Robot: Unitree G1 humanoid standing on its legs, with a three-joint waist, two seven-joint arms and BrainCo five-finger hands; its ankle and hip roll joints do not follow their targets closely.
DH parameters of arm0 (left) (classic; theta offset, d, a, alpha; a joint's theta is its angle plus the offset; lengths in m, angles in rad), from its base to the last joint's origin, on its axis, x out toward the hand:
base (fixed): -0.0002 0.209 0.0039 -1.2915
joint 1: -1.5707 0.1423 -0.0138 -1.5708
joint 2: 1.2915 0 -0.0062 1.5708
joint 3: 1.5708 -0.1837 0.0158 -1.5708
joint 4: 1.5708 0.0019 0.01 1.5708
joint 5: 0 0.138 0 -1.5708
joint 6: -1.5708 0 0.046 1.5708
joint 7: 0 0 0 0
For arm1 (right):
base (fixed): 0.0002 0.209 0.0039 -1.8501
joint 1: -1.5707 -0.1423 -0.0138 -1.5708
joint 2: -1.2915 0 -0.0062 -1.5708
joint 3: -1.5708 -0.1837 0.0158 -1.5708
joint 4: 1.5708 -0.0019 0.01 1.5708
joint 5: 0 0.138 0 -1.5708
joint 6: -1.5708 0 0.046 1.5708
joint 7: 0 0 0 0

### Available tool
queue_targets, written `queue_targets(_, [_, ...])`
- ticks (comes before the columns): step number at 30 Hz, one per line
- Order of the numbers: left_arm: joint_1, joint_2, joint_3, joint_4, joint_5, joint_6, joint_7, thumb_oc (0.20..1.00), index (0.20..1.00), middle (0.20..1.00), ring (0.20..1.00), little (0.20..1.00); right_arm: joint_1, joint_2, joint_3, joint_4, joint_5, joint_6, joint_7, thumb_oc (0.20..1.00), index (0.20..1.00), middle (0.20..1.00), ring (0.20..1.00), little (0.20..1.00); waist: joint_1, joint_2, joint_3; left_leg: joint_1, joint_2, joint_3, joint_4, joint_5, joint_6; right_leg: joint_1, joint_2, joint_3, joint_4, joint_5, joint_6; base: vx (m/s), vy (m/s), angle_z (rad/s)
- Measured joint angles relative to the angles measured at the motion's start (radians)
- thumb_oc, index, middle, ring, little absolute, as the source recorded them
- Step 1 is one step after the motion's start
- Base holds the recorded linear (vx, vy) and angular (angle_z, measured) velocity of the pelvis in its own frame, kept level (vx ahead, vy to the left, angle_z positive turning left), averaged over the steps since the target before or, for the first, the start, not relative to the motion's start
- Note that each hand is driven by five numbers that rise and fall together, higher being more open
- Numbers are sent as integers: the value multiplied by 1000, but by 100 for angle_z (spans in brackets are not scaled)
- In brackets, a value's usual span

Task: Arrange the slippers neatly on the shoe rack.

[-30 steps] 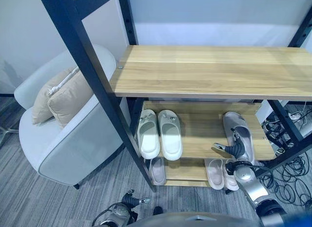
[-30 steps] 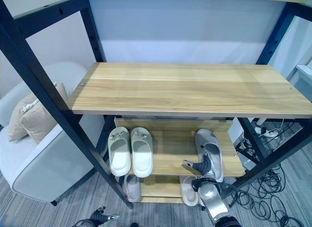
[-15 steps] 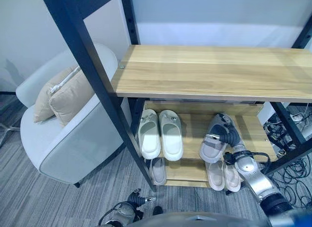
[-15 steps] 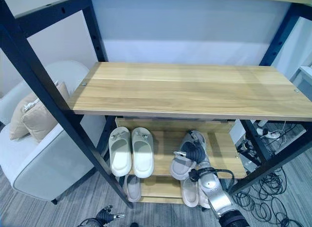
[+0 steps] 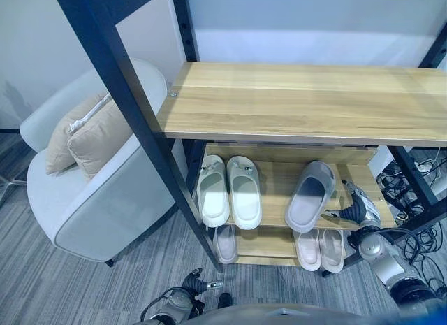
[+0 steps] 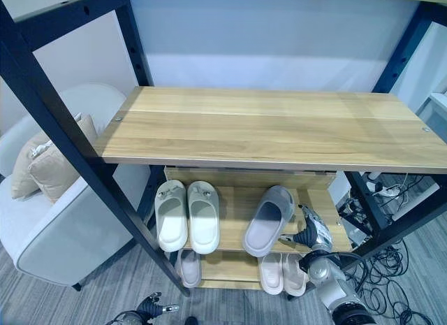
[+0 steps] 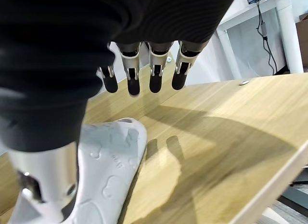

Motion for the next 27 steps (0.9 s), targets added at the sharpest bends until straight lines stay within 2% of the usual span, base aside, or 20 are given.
queue_targets(11, [1,0,0,0,-7,3,2,1000,1000,1000,1000,1000,-29,38,3,5,42,1,-21,1000,1000,1000,1000,1000,4,0,0,0,0,-2,0,3,4,1,0,-2,0,0,0,0,0,0])
queue_targets(18, [-2,2,-1,1,-18,5,4,1000,1000,1000,1000,1000,-67,72,17,159,87,9,-20,1000,1000,1000,1000,1000,15,-4,-3,2,0,-3,0,3,4,4,0,-8,2,0,0,0,0,0])
queue_targets(27, [-4,4,0,9,-20,20,17,1000,1000,1000,1000,1000,-116,77,42,211,158,13,-18,1000,1000,1000,1000,1000,26,-16,-12,-1,-2,-11,0,5,2,5,0,-23,4,0,-1,-7,14,4])
